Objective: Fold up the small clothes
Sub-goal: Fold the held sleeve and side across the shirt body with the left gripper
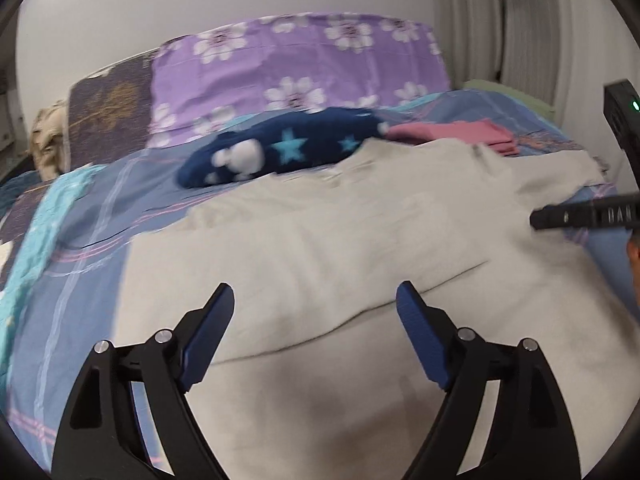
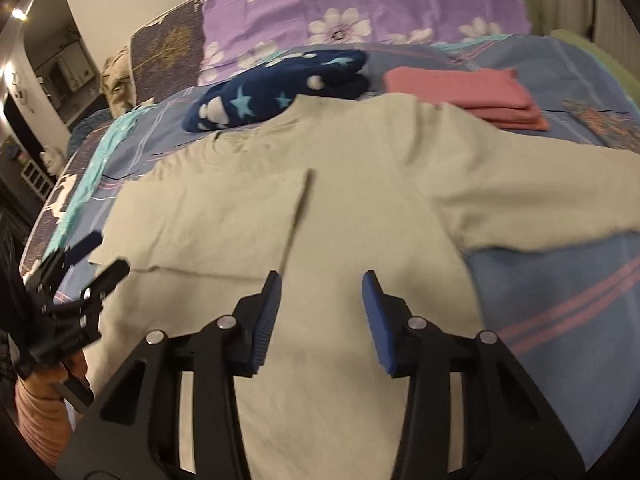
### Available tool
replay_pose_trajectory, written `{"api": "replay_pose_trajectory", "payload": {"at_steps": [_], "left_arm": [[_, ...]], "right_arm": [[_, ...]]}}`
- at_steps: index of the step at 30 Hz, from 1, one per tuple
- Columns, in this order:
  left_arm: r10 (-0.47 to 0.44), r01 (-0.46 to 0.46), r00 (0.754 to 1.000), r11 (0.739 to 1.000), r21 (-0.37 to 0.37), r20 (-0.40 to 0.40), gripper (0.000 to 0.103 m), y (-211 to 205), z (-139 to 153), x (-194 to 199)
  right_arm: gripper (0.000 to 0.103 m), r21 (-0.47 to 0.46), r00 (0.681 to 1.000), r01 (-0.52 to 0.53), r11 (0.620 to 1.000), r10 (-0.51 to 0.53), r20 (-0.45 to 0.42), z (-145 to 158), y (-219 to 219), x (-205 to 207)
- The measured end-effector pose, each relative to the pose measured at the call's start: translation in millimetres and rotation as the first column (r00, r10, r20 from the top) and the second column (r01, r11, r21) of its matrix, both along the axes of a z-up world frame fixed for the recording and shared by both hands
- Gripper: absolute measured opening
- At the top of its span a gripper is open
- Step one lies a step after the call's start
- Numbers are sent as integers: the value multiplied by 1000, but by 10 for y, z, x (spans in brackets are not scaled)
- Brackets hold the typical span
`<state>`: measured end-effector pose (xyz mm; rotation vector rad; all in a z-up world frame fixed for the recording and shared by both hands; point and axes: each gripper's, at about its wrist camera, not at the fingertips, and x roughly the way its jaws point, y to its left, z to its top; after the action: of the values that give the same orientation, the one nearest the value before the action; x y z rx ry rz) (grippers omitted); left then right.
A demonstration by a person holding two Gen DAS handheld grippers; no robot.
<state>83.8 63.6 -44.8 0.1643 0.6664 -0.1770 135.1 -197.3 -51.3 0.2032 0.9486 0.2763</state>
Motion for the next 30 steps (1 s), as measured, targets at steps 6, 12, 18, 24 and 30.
{"api": "replay_pose_trajectory", "payload": {"at_steps": [6, 12, 18, 24, 30], "left_arm": [[164, -165, 984, 986, -10, -68, 87, 547, -75, -82], [291, -289, 954, 956, 48, -68, 90, 811, -131, -67], [340, -339, 937, 940, 28, -76, 91, 991, -121, -63], [344, -342, 934, 939, 34, -92, 91, 987, -187, 8], [339, -333, 933, 941, 67, -119, 91, 924, -274, 74]], "right_arm": [[54, 61, 987, -96, 994, 102, -120, -301, 385, 596], [2, 135, 987, -100, 986, 115, -109, -337, 563, 794], [3, 78, 992, -38, 996, 28, 123, 419, 272, 679], [3, -42, 996, 23, 999, -19, 90, 278, -97, 940], [72, -77, 985, 149, 986, -142, 95, -90, -320, 851]]}}
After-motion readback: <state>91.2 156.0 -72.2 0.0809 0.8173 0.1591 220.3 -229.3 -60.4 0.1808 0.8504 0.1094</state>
